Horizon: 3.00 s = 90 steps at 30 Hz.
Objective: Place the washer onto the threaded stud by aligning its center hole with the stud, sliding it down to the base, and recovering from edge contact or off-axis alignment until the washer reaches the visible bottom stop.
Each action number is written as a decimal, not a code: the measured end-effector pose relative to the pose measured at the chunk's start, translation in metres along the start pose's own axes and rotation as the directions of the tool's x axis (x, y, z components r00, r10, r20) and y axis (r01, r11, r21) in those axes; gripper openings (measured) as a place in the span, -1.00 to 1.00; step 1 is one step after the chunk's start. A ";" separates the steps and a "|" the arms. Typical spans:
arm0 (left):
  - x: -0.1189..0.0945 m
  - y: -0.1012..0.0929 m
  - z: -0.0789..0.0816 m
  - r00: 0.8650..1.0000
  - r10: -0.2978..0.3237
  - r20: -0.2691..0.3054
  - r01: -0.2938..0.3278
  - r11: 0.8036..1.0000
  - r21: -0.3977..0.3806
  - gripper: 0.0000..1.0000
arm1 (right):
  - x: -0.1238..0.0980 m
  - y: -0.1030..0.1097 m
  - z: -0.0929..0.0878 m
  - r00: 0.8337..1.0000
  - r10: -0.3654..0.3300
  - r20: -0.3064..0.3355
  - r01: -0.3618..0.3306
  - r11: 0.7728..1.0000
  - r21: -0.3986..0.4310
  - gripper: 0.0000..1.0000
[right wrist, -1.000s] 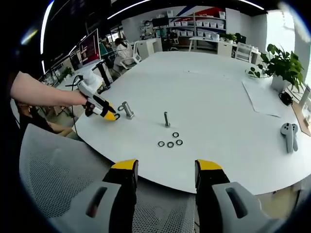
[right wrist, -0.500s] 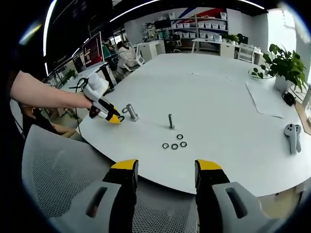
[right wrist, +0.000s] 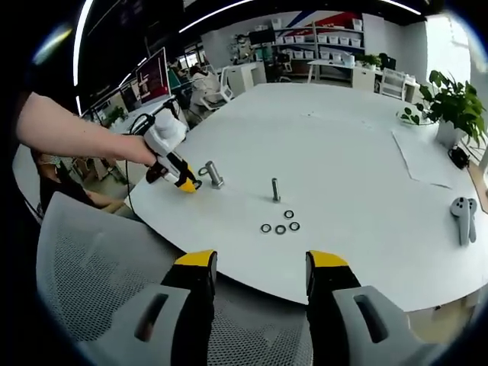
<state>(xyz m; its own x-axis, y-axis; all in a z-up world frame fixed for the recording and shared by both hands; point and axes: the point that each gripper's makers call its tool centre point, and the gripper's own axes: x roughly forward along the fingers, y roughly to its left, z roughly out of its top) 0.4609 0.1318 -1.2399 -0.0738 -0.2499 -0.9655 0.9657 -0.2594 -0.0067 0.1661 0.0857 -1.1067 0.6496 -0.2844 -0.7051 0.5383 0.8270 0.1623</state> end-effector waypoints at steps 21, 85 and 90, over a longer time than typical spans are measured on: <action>0.004 0.005 -0.001 0.997 0.000 -0.078 -0.001 1.000 -0.014 -0.58 | -0.001 0.008 0.000 1.000 0.027 -0.009 -0.027 1.000 -0.009 -0.06; 0.002 0.004 0.000 0.997 0.012 -0.072 -0.016 0.998 -0.056 -0.62 | -0.001 0.003 0.000 1.000 0.018 0.002 -0.018 1.000 0.000 -0.08; 0.000 0.007 -0.002 0.997 0.007 -0.071 -0.010 0.999 -0.039 -0.62 | -0.002 0.003 0.001 1.000 0.017 0.002 -0.017 1.000 0.000 -0.08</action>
<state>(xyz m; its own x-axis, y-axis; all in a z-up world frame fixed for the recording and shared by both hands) 0.4681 0.1323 -1.2410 -0.0492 -0.1844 -0.9816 0.9754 -0.2204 -0.0074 0.1669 0.0885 -1.1043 0.6597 -0.2707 -0.7011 0.5266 0.8321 0.1742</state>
